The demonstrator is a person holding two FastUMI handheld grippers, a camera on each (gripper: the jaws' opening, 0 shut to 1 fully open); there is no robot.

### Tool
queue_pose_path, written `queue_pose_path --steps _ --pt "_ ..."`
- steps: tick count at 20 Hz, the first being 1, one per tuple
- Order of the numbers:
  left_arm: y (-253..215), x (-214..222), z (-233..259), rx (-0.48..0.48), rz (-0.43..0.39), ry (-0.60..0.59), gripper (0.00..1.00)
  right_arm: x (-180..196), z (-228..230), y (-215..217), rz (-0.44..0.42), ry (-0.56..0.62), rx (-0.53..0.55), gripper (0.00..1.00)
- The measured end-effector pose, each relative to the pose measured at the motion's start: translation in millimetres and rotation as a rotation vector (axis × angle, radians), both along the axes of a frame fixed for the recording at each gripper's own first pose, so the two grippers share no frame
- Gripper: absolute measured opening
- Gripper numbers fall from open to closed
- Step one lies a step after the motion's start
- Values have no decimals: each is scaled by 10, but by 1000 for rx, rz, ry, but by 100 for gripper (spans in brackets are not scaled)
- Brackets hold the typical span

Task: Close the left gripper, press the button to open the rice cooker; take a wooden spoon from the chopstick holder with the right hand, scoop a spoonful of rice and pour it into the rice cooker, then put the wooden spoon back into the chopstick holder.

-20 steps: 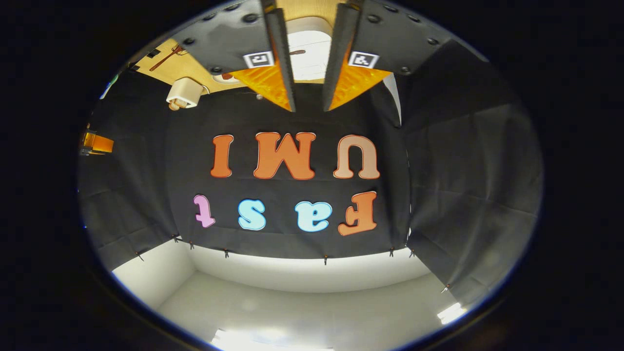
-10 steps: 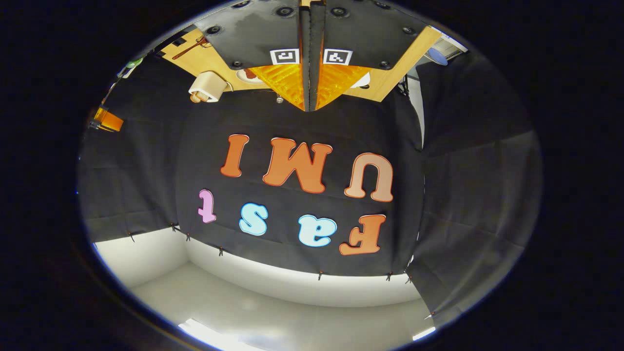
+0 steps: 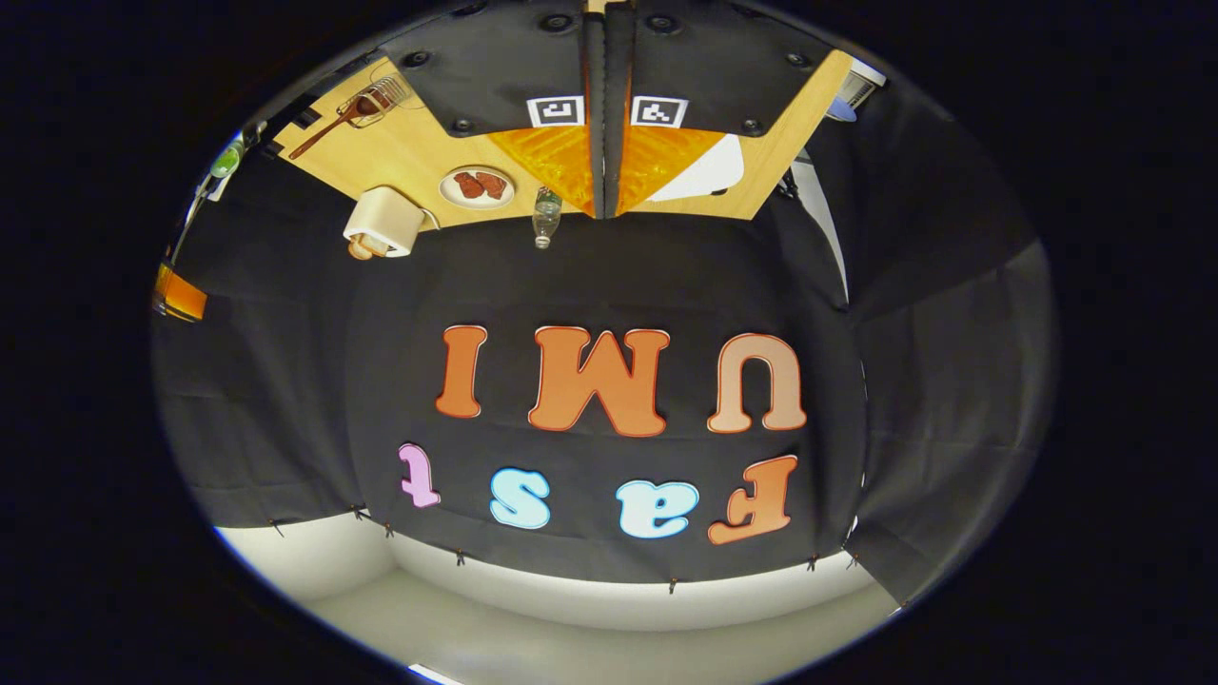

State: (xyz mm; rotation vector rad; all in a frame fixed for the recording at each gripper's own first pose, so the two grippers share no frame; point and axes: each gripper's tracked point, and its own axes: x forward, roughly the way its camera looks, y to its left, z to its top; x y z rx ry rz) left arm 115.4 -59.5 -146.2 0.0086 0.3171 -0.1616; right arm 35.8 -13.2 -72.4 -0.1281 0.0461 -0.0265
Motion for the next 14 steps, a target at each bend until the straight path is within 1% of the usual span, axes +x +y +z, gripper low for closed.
queue_pose_path --steps 4,6,8,10,14 --pt "42 299 -573 11 24 88 4 108 -131 -45 1 15 26 94" --pt "57 386 -893 -12 28 155 4 184 -215 -141 -15 28 24 94" --pt "60 471 -1121 -31 38 197 4 241 -284 -236 -32 39 17 94" --pt "32 509 -1251 -27 36 224 4 309 -368 -257 -38 54 23 94" --pt "-20 515 -1482 27 21 270 5 413 -528 -274 -41 87 41 94"
